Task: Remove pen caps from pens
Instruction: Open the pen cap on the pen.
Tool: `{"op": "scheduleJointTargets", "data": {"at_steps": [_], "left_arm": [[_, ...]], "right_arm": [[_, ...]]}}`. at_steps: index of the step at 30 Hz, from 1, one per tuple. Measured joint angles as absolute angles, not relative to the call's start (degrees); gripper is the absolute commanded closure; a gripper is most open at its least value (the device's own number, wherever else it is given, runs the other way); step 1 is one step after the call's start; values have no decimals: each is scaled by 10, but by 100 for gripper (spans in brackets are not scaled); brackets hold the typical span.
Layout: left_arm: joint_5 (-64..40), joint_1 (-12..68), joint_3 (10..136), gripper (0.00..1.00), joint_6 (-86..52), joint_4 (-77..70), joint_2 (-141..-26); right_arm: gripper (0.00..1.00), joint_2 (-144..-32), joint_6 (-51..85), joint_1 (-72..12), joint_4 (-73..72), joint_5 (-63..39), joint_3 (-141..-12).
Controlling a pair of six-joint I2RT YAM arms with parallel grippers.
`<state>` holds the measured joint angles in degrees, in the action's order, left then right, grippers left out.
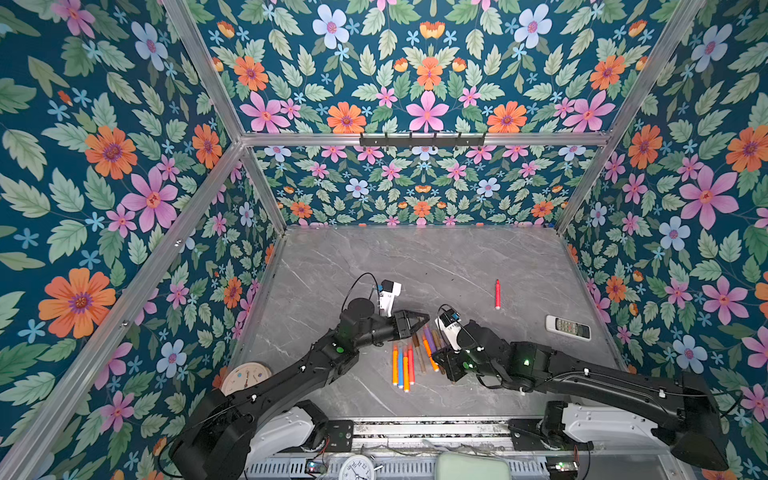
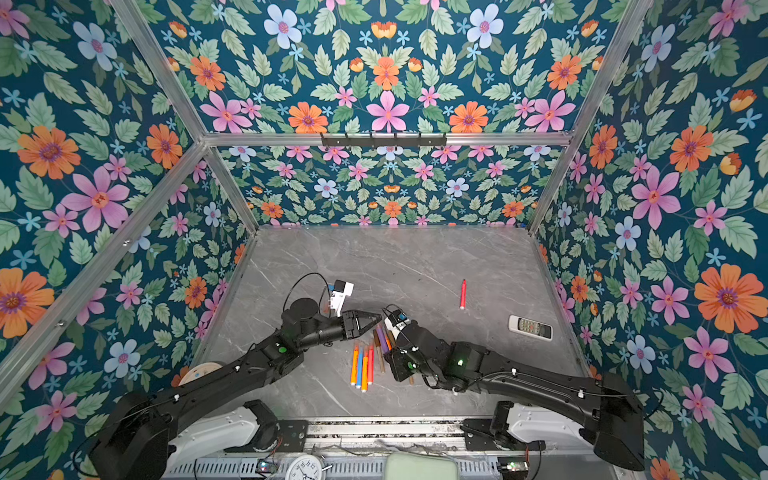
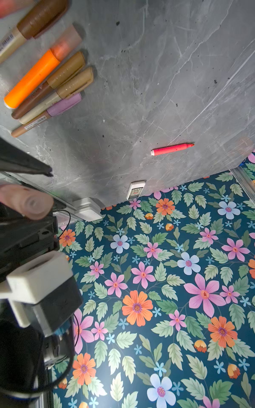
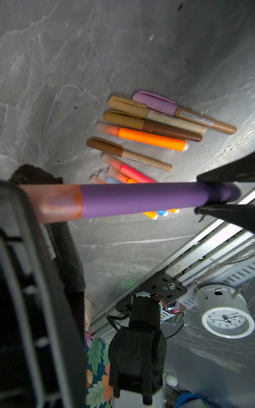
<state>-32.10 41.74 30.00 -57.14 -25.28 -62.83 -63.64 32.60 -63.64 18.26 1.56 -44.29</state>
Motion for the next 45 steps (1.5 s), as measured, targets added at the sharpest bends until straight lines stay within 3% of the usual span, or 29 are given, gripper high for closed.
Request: {"op": "scheduleJointTargets", "data": {"at_steps": [5, 9, 12, 13, 19, 23, 24, 26, 32, 38, 45], "left_arm": [[-315, 420, 302, 100, -554, -244, -634], [-314, 421, 302, 100, -549, -242, -634], [-314, 423, 302, 100, -549, -242, -634], [-314, 423, 302, 100, -549, -242, -633], [-328, 428, 306, 100, -556, -252, -634], [-333, 429, 306, 100, -567, -262, -638], [-334, 430, 306, 100, -568, -265, -639], [-339, 432, 305, 100, -568, -269, -640], [-336, 433, 306, 100, -567, -269, -637], [-320, 417, 383, 100, -503, -139, -643], [-409, 348, 441, 100, -462, -50, -674]], "right_arm": [[100, -640, 335, -636, 183, 14, -443], [100, -637, 338, -636, 190, 14, -442], [74, -632, 339, -636, 193, 14, -442], [70, -632, 339, -636, 195, 15, -443], [68, -641, 338, -636, 190, 16, -451], [70, -648, 338, -636, 191, 17, -455], [77, -648, 338, -636, 190, 17, -456], [100, -647, 331, -636, 190, 20, -459], [100, -644, 328, -636, 191, 18, -461], [100, -653, 333, -634, 141, 31, -448], [100, -648, 352, -633, 59, 39, -414]]}}
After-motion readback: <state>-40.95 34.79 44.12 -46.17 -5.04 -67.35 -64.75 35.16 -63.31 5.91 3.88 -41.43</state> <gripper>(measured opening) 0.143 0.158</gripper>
